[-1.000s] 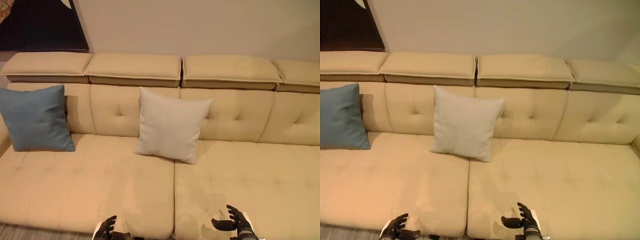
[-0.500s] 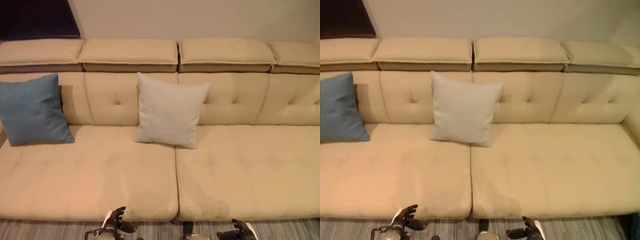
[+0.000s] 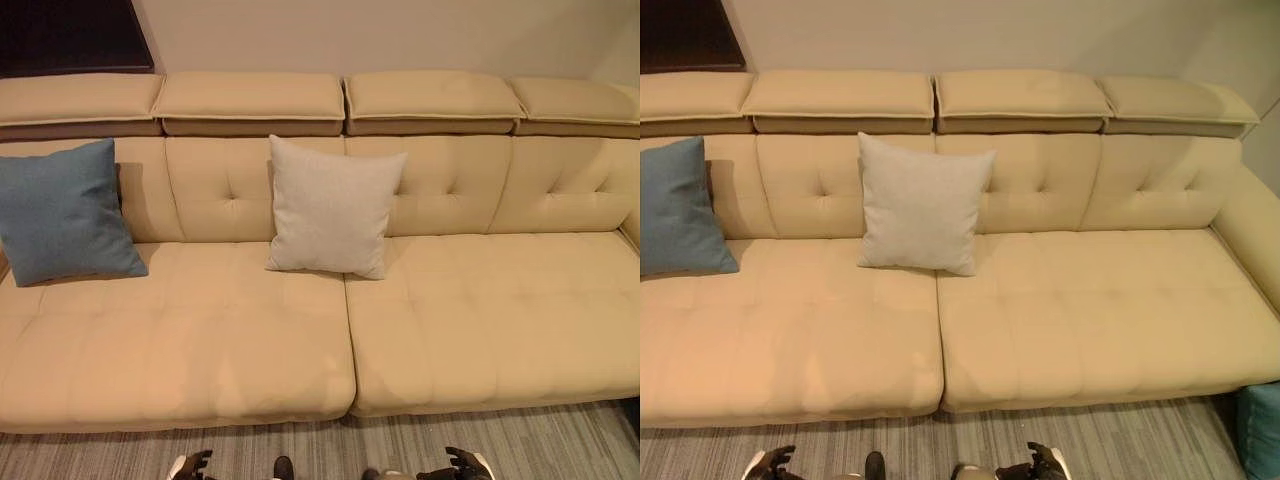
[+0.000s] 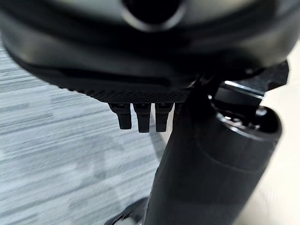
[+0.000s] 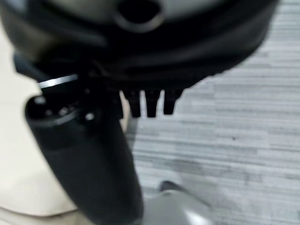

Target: Pick up all the scattered cushions and arrange them neatly on the sofa.

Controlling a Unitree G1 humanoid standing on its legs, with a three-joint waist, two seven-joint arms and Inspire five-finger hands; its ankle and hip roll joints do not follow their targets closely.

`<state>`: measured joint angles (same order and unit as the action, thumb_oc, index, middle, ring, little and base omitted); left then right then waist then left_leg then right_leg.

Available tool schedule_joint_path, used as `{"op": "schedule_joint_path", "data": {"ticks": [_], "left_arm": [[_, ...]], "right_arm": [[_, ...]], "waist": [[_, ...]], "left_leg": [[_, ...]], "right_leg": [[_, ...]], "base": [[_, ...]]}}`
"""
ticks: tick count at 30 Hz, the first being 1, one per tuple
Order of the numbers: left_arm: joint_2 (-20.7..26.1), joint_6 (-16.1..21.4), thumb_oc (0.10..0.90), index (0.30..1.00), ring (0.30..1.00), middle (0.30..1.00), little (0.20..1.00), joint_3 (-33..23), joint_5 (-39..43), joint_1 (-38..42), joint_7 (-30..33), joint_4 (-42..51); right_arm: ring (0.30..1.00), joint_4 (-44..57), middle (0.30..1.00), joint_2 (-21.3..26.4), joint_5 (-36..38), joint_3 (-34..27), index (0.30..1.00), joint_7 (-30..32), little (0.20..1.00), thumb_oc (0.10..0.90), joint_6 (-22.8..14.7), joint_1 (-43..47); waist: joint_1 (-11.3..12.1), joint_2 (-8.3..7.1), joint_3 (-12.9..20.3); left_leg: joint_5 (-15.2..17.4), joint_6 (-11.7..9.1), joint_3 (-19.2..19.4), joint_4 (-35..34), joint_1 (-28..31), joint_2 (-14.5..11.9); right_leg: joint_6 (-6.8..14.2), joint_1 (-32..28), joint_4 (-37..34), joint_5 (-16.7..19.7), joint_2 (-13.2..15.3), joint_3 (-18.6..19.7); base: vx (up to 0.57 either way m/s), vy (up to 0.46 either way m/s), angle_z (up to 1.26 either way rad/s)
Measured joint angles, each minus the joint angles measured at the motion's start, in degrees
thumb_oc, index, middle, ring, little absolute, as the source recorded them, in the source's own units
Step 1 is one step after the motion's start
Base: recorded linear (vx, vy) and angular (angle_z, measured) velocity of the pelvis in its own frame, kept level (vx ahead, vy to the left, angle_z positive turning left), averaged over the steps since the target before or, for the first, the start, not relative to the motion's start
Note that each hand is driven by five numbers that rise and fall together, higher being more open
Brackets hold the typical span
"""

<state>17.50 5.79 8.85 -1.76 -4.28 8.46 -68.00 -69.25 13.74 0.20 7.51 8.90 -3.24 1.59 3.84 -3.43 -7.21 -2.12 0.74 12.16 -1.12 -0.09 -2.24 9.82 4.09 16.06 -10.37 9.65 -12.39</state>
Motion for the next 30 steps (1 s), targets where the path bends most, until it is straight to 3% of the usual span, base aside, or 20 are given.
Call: {"op": "schedule_joint_path", "data": {"ticks": [1,3,4,7,8,10,12,16,17,18,20,21,22,24,26,28,30], "left_arm": [[-0.6,-0.5,0.8,0.9,0.9,0.9,0.9,0.1,0.0,0.3,0.1,-0.2],[-1.5,-0.5,0.8,0.9,0.9,0.9,0.9,0.5,0.0,0.0,-0.2,0.3],[-1.9,-0.5,0.8,0.9,0.9,0.9,0.9,0.4,0.1,-0.1,-0.1,0.5],[-1.9,-0.6,0.8,0.9,0.9,0.9,0.9,0.4,0.0,0.1,-0.1,0.5],[-2.7,-0.6,0.8,0.9,0.9,0.9,0.9,1.1,0.3,0.6,0.6,0.5],[-1.3,-0.9,0.8,0.9,0.9,0.9,0.9,1.2,0.6,1.5,1.1,0.6],[-1.2,-1.1,0.8,0.9,0.9,0.9,0.9,1.5,0.6,2.1,0.9,0.6],[-1.5,-1.0,0.8,0.9,0.9,0.9,0.9,3.6,1.2,2.8,1.1,1.2],[-2.1,-1.0,0.8,0.9,0.9,0.9,0.9,4.6,1.8,2.8,1.2,1.2],[-2.7,-1.0,0.8,0.9,0.9,0.9,0.9,4.6,1.8,2.8,1.1,1.2],[-3.9,-1.0,0.8,0.9,0.9,0.9,0.9,4.4,1.8,3.5,1.2,1.3],[-4.8,-1.0,0.8,0.9,0.9,0.9,0.9,4.6,2.3,4.2,1.1,1.4],[-5.2,-1.0,0.8,0.9,0.9,0.9,0.9,4.6,2.3,4.6,1.1,1.4],[-5.1,-1.0,0.8,0.9,0.9,0.9,0.9,4.8,2.3,5.9,0.8,1.8],[-4.7,-1.0,0.8,0.9,0.9,0.9,0.9,6.0,2.3,7.6,0.9,1.8],[-4.4,-1.0,0.8,0.9,0.9,0.9,0.9,6.7,2.3,7.2,1.0,3.0],[-3.5,-1.0,0.8,0.9,0.9,0.9,0.9,6.8,2.2,8.9,1.0,3.5]], "right_arm": [[0.9,0.0,0.9,0.3,0.0,-0.1,0.9,0.1,0.9,0.8,0.0,0.9],[0.9,0.2,0.9,1.0,0.1,-0.1,0.9,0.1,0.9,0.8,0.0,1.1],[0.9,0.3,0.9,1.2,0.1,0.0,0.9,0.2,0.9,0.8,0.0,1.2],[0.9,0.4,0.9,2.3,0.1,0.0,0.9,0.5,0.9,0.8,0.0,1.1],[0.9,0.4,0.9,3.3,0.3,-0.3,0.9,0.7,0.9,0.8,-0.1,-0.2],[0.9,0.2,0.9,2.7,0.4,-0.6,0.9,1.1,0.9,0.8,-0.1,-0.1],[0.9,-0.2,0.9,2.8,0.4,-0.7,0.9,1.3,0.9,0.8,-0.1,-0.6],[0.9,-1.5,0.9,2.8,0.6,-0.7,0.9,1.6,0.9,0.8,-0.1,-1.5],[0.9,-2.2,0.9,3.2,0.7,-0.6,0.9,1.9,0.9,0.8,-0.1,-1.3],[0.9,-2.3,0.9,3.5,0.7,-0.6,0.9,2.1,0.9,0.8,-0.1,-1.3],[0.9,-2.3,0.9,4.2,0.7,-0.7,0.9,2.7,0.9,0.8,-0.1,-0.7],[0.9,-2.3,0.9,4.3,0.9,-1.1,0.9,2.7,0.9,0.8,0.0,-1.0],[0.9,-2.3,0.9,4.3,1.1,-1.3,0.9,2.7,0.9,0.8,0.0,-1.0],[0.9,-2.2,0.9,3.5,1.1,-1.3,0.9,2.7,0.9,0.8,0.0,-0.9],[0.9,-2.1,0.9,2.8,1.2,-1.4,0.9,2.8,0.9,0.8,0.0,-1.5],[0.9,-1.4,0.9,2.5,1.3,-1.3,0.9,2.8,0.9,0.8,-0.2,-0.2],[0.9,-1.1,0.9,1.1,1.4,-1.3,0.9,2.8,0.9,0.8,0.1,1.0]], "waist": [[-0.3,0.68,0.1],[0.4,1.61,0.8],[0.9,1.37,1.1],[0.5,1.18,1.7],[-1.5,1.94,2.6],[-1.5,0.8,2.2],[-1.8,0.92,2.2],[-1.8,0.62,1.4],[-1.5,0.54,1.3],[-1.8,0.8,1.3],[-2.3,1.94,0.7],[-3.4,3.04,0.4],[-3.3,3.5,0.2],[-3.3,2.22,-0.6],[-3.7,0.98,-1.3],[-3.5,1.15,-1.9],[-4.6,0.82,-3.3]], "left_leg": [[-0.3,-0.3,-0.6,0.4,-0.6,-1.0],[-1.2,-1.3,-1.4,0.5,-1.0,-3.0],[-1.2,-1.4,-2.4,1.2,-1.1,-4.2],[-1.2,-1.4,-4.1,1.4,-1.4,-3.8],[-1.6,-4.3,-5.2,3.6,-3.4,-5.0],[-2.3,-5.2,-5.3,6.0,-4.9,-4.3],[-3.0,-5.9,-5.5,7.0,-4.7,-4.5],[-3.4,-6.7,-9.0,10.7,-4.8,-4.4],[-1.4,-6.6,-17.8,8.4,-4.7,-1.6],[-1.4,-6.6,-20.1,7.0,-4.7,-0.4],[-1.5,-6.6,-21.2,5.5,-4.5,1.2],[-0.7,-4.8,-21.6,3.3,-3.5,2.1],[0.5,-2.9,-21.6,1.6,-2.2,1.9],[-0.2,-2.1,-18.6,-0.1,-1.7,2.3],[-0.4,-0.8,-14.3,-0.4,-1.6,3.8],[-0.2,0.7,-10.1,-0.3,-2.1,3.9],[0.2,2.0,-5.0,0.7,-3.0,4.4]], "right_leg": [[-4.7,-1.1,-2.9,1.4,-1.9,-0.1],[-5.9,-1.6,-6.1,2.8,-4.4,0.9],[-7.1,-2.1,-7.4,3.8,-5.9,1.8],[-7.2,-1.7,-7.3,3.8,-6.4,1.8],[-7.7,-0.5,-5.8,3.0,-7.4,1.2],[-8.2,0.5,-5.0,2.2,-6.3,1.6],[-8.6,-0.2,-5.3,2.5,-6.6,1.7],[-9.7,-0.5,-5.6,3.5,-7.2,5.7],[-10.0,-0.8,-7.7,5.3,-7.0,9.1],[-9.9,-0.7,-8.8,6.1,-7.0,10.2],[-9.7,-0.5,-11.2,8.2,-7.6,11.5],[-8.9,0.0,-12.6,9.5,-8.9,13.6],[-8.7,0.5,-12.6,9.7,-9.4,14.8],[-8.2,2.1,-12.0,10.2,-8.4,15.4],[-6.3,4.0,-12.2,12.8,-7.5,18.1],[-4.5,5.0,-13.5,15.0,-6.7,20.6],[-3.9,6.8,-13.6,15.3,-4.2,15.9]], "base": [[-0.09,-0.22,-0.42],[0.0,-0.092,-0.3],[0.0,0.0,-0.47],[-0.06,-0.18,-0.07],[-0.13,-0.329,0.22],[-0.05,-0.089,0.0],[-0.04,-0.026,-0.12],[-0.04,0.023,-0.51],[-0.02,0.05,-0.8],[-0.02,0.068,-1.04],[-0.01,0.125,-0.72],[0.01,0.176,-0.77],[-0.01,0.195,-0.83],[-0.07,0.239,-0.83],[-0.14,0.236,-0.99],[-0.1,0.089,-1.1],[-0.15,0.089,-1.11]]}}
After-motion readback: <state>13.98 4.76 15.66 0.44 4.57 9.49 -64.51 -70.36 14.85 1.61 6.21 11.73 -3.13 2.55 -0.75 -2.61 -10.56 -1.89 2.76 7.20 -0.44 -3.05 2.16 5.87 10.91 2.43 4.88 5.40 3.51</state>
